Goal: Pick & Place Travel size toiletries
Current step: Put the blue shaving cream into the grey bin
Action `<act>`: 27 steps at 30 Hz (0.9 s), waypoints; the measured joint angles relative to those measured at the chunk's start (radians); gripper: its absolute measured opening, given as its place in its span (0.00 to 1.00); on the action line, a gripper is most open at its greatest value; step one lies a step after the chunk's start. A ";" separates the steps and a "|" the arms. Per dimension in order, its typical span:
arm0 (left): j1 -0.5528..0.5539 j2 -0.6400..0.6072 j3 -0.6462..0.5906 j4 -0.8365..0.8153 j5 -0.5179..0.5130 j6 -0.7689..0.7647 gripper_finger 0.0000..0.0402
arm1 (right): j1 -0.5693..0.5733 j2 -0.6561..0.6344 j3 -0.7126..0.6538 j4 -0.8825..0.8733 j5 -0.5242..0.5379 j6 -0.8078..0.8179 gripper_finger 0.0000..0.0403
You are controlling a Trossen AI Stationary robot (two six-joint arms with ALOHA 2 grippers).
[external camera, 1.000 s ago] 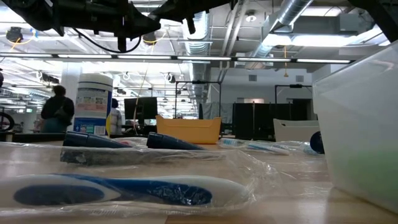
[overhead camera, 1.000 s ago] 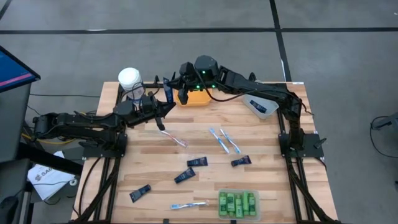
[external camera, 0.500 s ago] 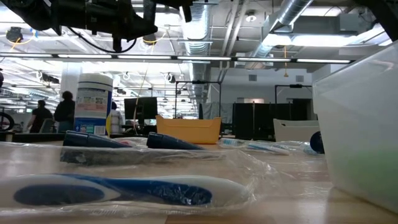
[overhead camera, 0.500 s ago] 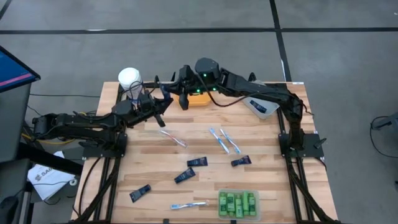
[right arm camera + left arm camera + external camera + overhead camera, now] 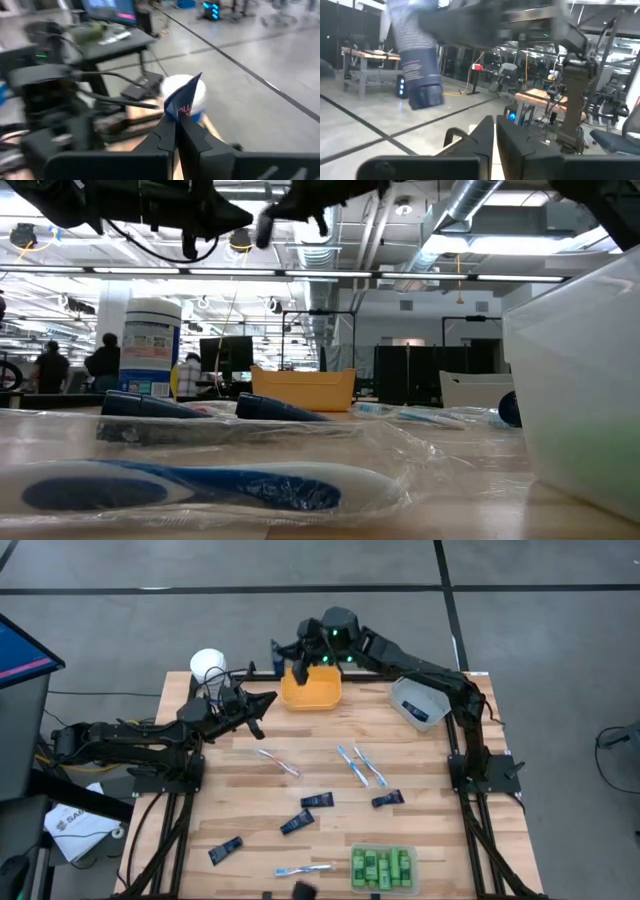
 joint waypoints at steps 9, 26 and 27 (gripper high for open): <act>-0.002 -0.073 -0.002 -0.020 0.009 0.000 0.20 | -0.128 -0.002 0.039 -0.566 0.258 -0.133 0.00; -0.003 -0.314 -0.004 -0.167 0.003 0.000 0.21 | -0.266 -0.006 0.008 -1.239 0.628 -0.020 0.00; -0.003 -0.316 -0.004 -0.172 0.002 0.000 0.21 | -0.274 -0.013 0.000 -1.226 0.628 -0.019 0.00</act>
